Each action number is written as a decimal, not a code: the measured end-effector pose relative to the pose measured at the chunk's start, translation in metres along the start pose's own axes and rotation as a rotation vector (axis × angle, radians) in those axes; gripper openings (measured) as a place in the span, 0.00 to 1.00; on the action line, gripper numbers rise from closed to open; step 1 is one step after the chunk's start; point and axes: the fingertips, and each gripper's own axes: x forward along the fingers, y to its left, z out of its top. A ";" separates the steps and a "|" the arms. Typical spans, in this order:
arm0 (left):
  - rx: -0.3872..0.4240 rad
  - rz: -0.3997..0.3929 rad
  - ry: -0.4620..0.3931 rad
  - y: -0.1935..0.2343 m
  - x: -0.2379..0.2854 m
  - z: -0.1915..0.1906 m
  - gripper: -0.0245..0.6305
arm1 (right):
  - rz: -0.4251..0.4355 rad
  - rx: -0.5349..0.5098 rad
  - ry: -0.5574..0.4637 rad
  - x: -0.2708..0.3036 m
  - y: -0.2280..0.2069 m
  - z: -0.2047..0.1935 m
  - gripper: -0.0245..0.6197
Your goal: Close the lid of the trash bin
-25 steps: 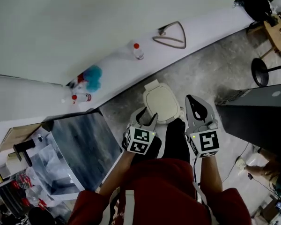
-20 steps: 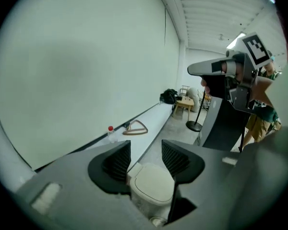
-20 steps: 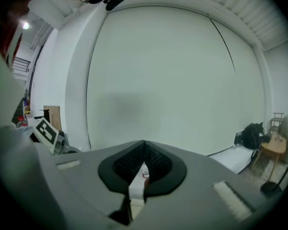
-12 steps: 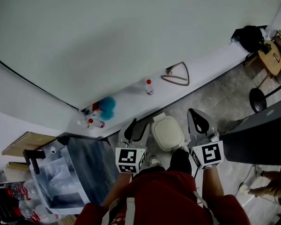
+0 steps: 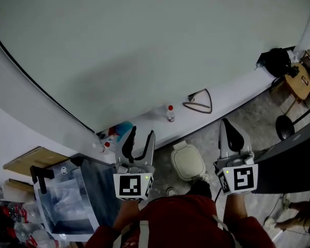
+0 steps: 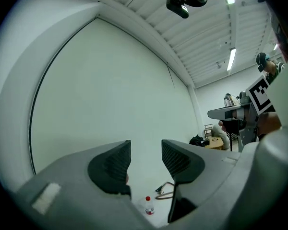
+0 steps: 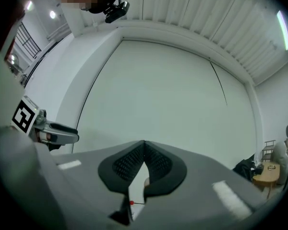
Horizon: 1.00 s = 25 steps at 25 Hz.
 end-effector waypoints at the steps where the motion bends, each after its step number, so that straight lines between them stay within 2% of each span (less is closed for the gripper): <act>1: 0.002 0.006 -0.015 0.002 -0.001 0.007 0.35 | -0.002 -0.001 -0.011 0.000 0.000 0.005 0.04; 5: 0.017 0.026 -0.042 0.006 -0.003 0.025 0.35 | 0.002 0.001 -0.026 0.000 0.004 0.012 0.04; 9: 0.022 0.036 -0.050 0.010 -0.005 0.027 0.34 | 0.013 0.003 -0.018 0.002 0.009 0.007 0.04; 14: 0.029 0.065 -0.033 0.013 -0.006 0.026 0.26 | 0.022 0.005 -0.006 0.001 0.009 0.003 0.04; 16: 0.034 0.078 -0.030 0.015 -0.006 0.025 0.13 | 0.021 0.008 -0.005 0.001 0.008 0.002 0.04; 17: 0.035 0.083 -0.030 0.016 -0.007 0.025 0.09 | 0.021 0.008 -0.006 0.000 0.008 0.001 0.04; 20: 0.033 0.090 -0.030 0.017 -0.008 0.022 0.04 | 0.023 0.007 -0.006 0.000 0.009 0.000 0.04; 25: 0.035 0.081 -0.031 0.012 -0.006 0.022 0.04 | 0.028 -0.001 -0.001 -0.002 0.007 -0.002 0.04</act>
